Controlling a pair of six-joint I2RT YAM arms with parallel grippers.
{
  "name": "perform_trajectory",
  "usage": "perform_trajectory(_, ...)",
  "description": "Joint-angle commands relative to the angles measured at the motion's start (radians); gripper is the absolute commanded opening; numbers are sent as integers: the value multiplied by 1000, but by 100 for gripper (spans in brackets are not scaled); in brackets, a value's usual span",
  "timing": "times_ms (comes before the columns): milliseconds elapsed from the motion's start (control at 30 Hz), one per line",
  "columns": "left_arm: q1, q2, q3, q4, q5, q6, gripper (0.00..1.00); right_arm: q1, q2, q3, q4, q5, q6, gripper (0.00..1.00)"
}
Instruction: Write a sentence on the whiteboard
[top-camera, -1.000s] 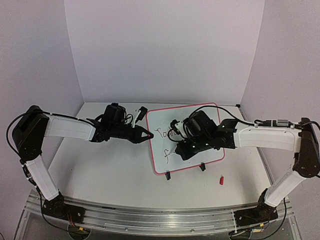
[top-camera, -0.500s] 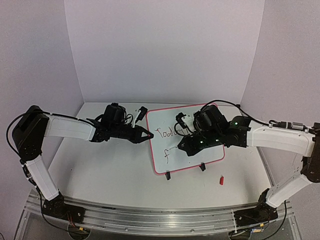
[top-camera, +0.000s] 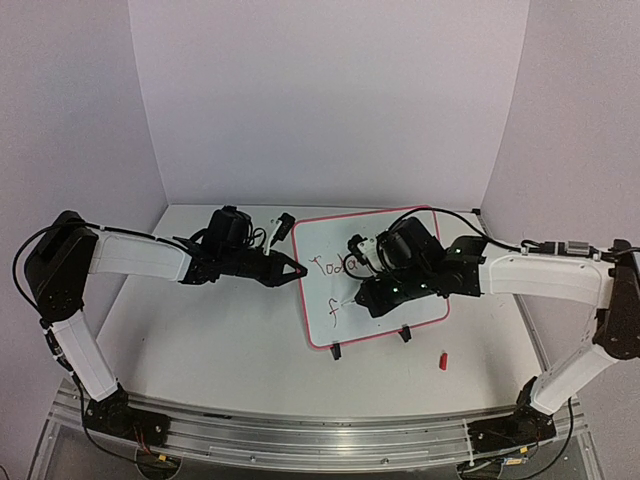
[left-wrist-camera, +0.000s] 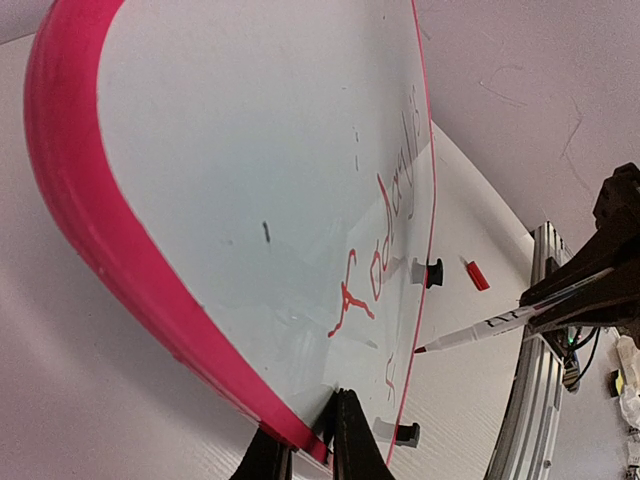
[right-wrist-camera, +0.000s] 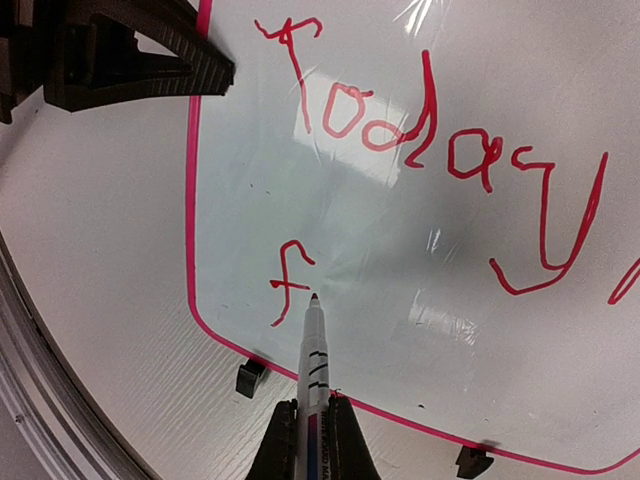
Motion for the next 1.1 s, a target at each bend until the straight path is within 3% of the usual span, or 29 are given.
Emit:
perform_trajectory(0, 25, 71, -21, -159, -340, 162, 0, -3, 30, 34, 4, 23, -10, 0)
perform_trajectory(1067, 25, 65, -18, -165, -351, 158, 0, -3, 26, 5, -29, 1, -1, 0)
